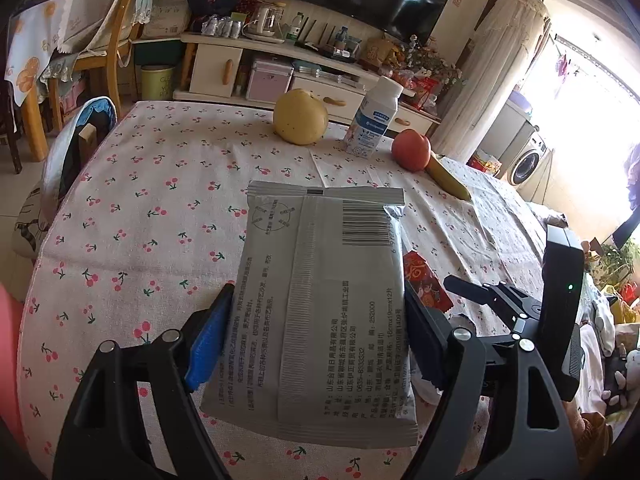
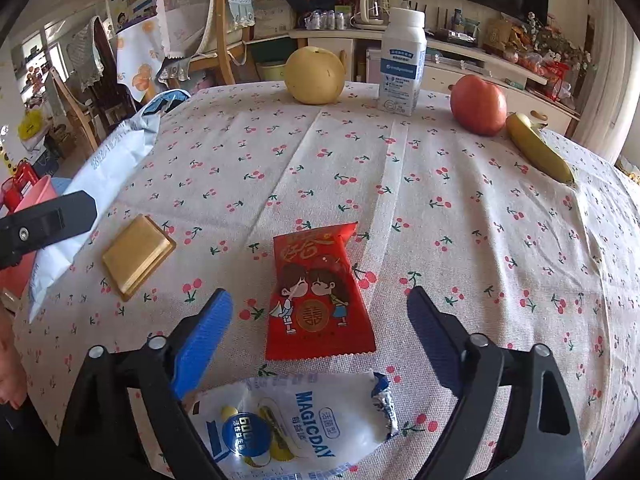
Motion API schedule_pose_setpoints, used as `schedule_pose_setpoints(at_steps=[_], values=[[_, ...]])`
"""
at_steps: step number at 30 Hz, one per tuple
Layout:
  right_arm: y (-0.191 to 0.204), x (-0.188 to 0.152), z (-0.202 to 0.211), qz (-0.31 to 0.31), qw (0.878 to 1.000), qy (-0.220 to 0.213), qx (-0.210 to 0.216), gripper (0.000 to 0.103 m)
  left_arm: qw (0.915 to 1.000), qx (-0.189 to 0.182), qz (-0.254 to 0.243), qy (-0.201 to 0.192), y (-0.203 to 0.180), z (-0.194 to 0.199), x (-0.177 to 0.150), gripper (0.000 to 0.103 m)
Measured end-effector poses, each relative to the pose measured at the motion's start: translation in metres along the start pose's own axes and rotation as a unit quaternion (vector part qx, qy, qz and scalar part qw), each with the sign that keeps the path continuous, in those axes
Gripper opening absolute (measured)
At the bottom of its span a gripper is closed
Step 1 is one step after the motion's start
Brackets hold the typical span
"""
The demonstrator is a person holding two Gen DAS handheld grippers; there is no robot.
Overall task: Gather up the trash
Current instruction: 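Grasp the white paper packet with the left gripper while the right approaches the red packet, then grasp the red snack packet with the right gripper while the left holds the paper packet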
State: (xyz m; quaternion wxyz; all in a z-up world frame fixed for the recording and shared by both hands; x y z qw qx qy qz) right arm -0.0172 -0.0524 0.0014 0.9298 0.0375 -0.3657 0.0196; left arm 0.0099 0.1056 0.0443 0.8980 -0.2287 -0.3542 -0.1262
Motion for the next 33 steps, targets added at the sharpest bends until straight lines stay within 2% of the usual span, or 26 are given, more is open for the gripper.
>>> schedule_pose_setpoints(at_steps=[3, 5, 9, 12, 15, 22, 33], values=[[0.001, 0.000, -0.006, 0.005, 1.000, 0.003, -0.002, 0.083, 1.0000, 0.003, 0.005, 0.000, 0.005, 0.001, 0.000, 0.079], [0.001, 0.002, -0.007, 0.003, 1.000, 0.002, 0.002, 0.079, 1.0000, 0.003, 0.008, 0.000, 0.007, 0.001, 0.001, 0.079], [0.002, 0.003, -0.008, 0.011, 1.000, 0.003, -0.017, 0.072, 0.9999, 0.003, 0.015, -0.003, 0.011, 0.003, 0.002, 0.079], [0.001, 0.002, -0.008, 0.012, 1.000, 0.001, -0.021, 0.065, 0.9998, 0.003, 0.019, -0.004, 0.013, 0.004, 0.002, 0.079], [0.001, 0.002, -0.007, 0.011, 1.000, -0.002, -0.022, 0.052, 0.9998, 0.002, 0.019, -0.006, 0.013, 0.006, 0.001, 0.079], [0.001, 0.000, -0.004, 0.004, 1.000, -0.006, -0.026, 0.051, 0.9995, 0.003, 0.027, -0.014, 0.020, 0.014, 0.001, 0.079], [0.003, 0.004, 0.019, -0.019, 0.999, -0.044, -0.013, 0.046, 0.9987, 0.005, 0.037, -0.034, 0.033, 0.033, 0.002, 0.079]])
Point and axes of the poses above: each gripper's, at about its wrist camera, not at the fingertips, and z roughly against the way its jaws point, y to its left, x to its top, the point moved 2 cm from there along -z, roughly the way its jaws point, and after that the axes turned 4 degrees about -y, right-handed, at the moved point
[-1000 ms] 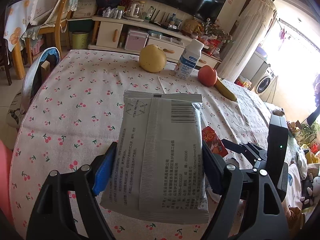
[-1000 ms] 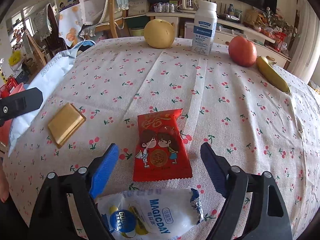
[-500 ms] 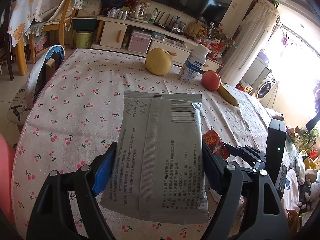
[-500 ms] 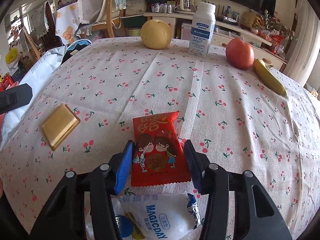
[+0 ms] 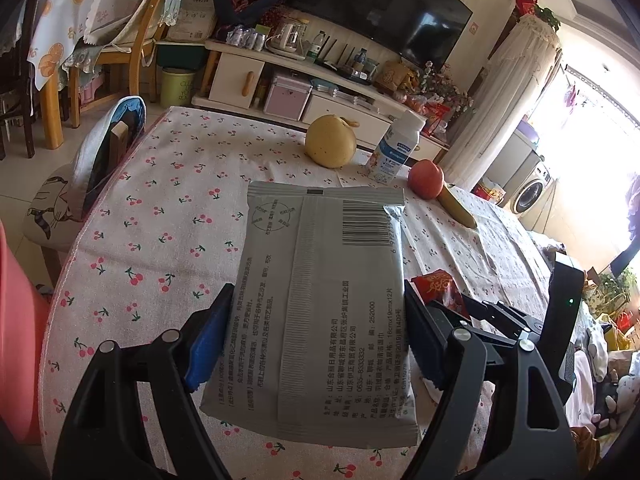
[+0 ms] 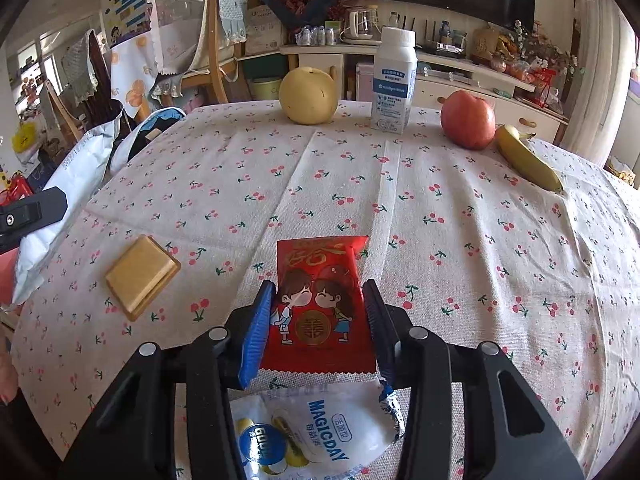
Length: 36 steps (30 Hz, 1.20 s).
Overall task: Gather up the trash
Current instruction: 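Grasp the red snack packet with the right gripper while the left holds the paper packet, then carry both packets to the pink bucket and open both grippers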
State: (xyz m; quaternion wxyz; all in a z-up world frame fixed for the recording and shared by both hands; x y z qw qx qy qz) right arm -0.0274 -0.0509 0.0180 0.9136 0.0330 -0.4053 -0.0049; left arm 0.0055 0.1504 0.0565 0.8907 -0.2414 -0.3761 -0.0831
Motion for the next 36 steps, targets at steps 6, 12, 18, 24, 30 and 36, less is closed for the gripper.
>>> schedule_pose_setpoints(at_steps=[6, 12, 18, 24, 30, 36], values=[[0.007, 0.002, 0.011, -0.005, 1.000, -0.012, 0.006, 0.044, 0.9998, 0.002, 0.013, -0.014, 0.013, 0.012, 0.004, 0.079], [0.025, 0.009, 0.026, -0.002, 0.999, -0.031, 0.022, 0.044, 0.9991, 0.004, 0.026, -0.035, 0.026, 0.026, 0.009, 0.079], [0.047, 0.017, 0.037, -0.007, 0.998, -0.039, 0.052, 0.044, 0.9972, 0.011, 0.043, -0.060, 0.040, 0.043, 0.014, 0.079], [0.078, 0.024, 0.045, 0.003, 0.996, -0.044, 0.082, 0.044, 0.9942, 0.023, 0.069, -0.080, 0.059, 0.057, 0.018, 0.079], [0.116, 0.033, 0.050, 0.017, 0.992, -0.046, 0.117, 0.044, 0.9883, 0.046, 0.098, -0.107, 0.082, 0.073, 0.023, 0.079], [0.164, 0.047, 0.054, 0.038, 0.986, -0.056, 0.154, 0.044, 0.9777, 0.082, 0.140, -0.133, 0.112, 0.091, 0.025, 0.079]])
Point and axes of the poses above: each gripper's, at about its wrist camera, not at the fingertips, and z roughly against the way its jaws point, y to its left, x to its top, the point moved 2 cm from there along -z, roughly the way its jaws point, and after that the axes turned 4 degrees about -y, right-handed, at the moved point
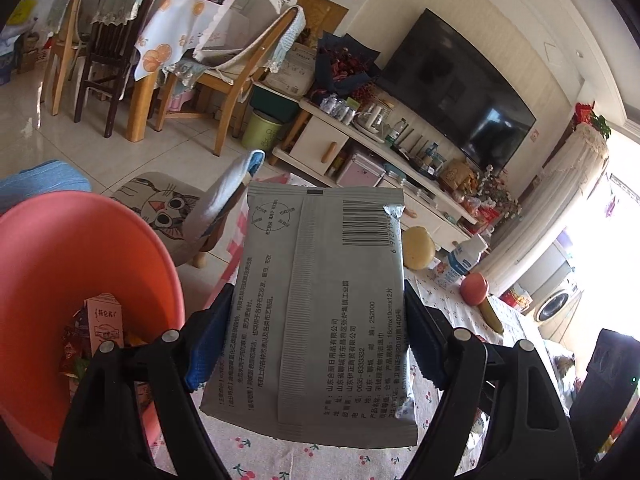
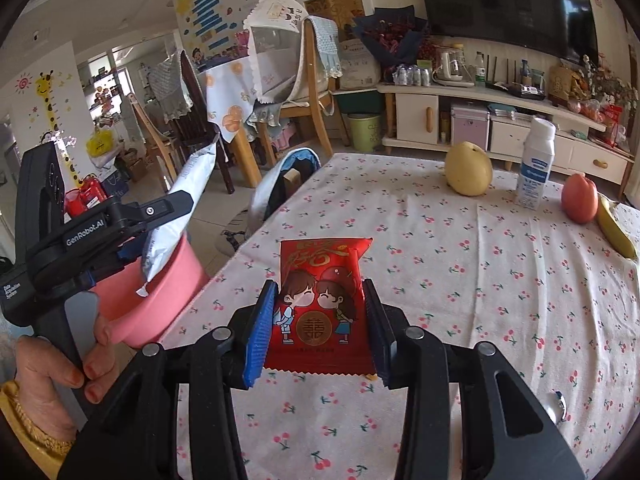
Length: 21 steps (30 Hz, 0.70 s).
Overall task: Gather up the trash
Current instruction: 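Carry both packets to the pink bucket and open both grippers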
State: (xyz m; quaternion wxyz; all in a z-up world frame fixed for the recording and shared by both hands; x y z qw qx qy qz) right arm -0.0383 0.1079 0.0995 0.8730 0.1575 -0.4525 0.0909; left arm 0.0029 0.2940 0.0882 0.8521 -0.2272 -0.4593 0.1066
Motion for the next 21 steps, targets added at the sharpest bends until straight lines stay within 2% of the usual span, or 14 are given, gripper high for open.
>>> schedule_pose_setpoints(at_steps=[6, 13, 21], values=[[0.053, 0.016, -0.018, 0.034, 0.999, -0.001, 0.038, 0.044, 0.9978, 0.051, 0.038, -0.021, 0.037, 0.010, 0.013, 0.079], [0.109, 0.024, -0.045, 0.068, 0.995, 0.010, 0.072, 0.044, 0.9895, 0.119, 0.075, -0.034, 0.082, 0.026, 0.021, 0.079], [0.156, 0.025, -0.072, 0.095, 0.990, 0.023, 0.101, 0.044, 0.9791, 0.159, 0.122, -0.034, 0.130, 0.038, 0.031, 0.079]])
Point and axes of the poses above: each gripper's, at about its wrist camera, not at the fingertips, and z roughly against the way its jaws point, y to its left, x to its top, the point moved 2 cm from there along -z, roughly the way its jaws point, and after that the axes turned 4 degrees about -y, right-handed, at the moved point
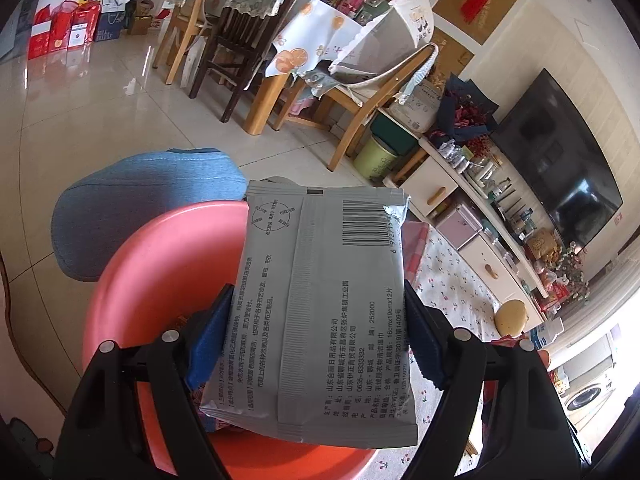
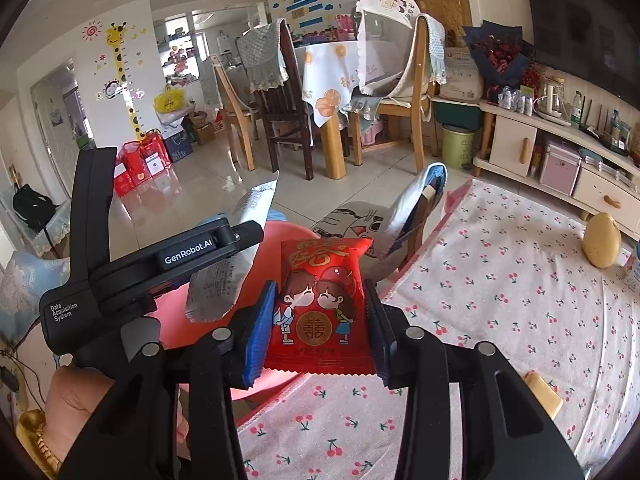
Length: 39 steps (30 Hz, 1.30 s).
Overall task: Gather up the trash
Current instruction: 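Carry both packets to the pink bucket and open both grippers, then move both tools back over the table toward the gold wrapper and Magicday bag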
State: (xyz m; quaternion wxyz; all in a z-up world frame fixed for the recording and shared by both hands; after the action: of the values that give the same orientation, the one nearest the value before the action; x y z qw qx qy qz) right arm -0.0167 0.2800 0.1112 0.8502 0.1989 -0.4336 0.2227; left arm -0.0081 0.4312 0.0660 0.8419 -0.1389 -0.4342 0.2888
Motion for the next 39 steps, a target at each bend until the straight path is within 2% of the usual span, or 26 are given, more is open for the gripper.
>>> schedule_pose_setpoints(at_steps=[6, 9, 11, 17, 22, 26, 30, 33, 39], values=[[0.018, 0.001, -0.021, 0.011, 1.000, 0.014, 0.014, 0.044, 0.9996, 0.017, 0.019, 0.009, 0.019, -0.005, 0.007, 0.079], [0.024, -0.004, -0.034, 0.019, 0.999, 0.032, 0.018, 0.047, 0.9988, 0.039, 0.027, 0.010, 0.025, -0.007, 0.008, 0.081], [0.025, -0.007, -0.038, 0.019, 0.999, 0.041, 0.013, 0.063, 0.9983, 0.051, 0.027, 0.002, 0.025, -0.007, 0.009, 0.083], [0.007, -0.017, -0.017, -0.007, 1.000, 0.028, -0.013, 0.083, 0.9968, 0.066, -0.011, -0.045, 0.012, 0.003, 0.007, 0.088], [-0.014, -0.027, 0.006, -0.024, 0.999, 0.023, -0.043, 0.087, 0.9950, 0.045, -0.021, -0.086, -0.002, 0.010, 0.006, 0.088], [-0.030, -0.035, 0.025, -0.044, 0.997, 0.018, -0.056, 0.088, 0.9921, 0.006, -0.031, -0.121, -0.016, 0.016, 0.003, 0.095], [-0.044, -0.042, 0.040, -0.059, 0.996, 0.015, -0.067, 0.088, 0.9876, -0.014, -0.050, -0.148, -0.031, 0.020, 0.000, 0.099], [-0.052, -0.048, 0.052, -0.064, 0.995, 0.012, -0.078, 0.088, 0.9877, -0.023, -0.056, -0.144, -0.039, 0.018, -0.002, 0.099], [-0.062, -0.058, 0.073, -0.074, 0.993, 0.003, -0.093, 0.089, 0.9878, -0.016, -0.088, -0.128, -0.052, 0.015, -0.010, 0.099]])
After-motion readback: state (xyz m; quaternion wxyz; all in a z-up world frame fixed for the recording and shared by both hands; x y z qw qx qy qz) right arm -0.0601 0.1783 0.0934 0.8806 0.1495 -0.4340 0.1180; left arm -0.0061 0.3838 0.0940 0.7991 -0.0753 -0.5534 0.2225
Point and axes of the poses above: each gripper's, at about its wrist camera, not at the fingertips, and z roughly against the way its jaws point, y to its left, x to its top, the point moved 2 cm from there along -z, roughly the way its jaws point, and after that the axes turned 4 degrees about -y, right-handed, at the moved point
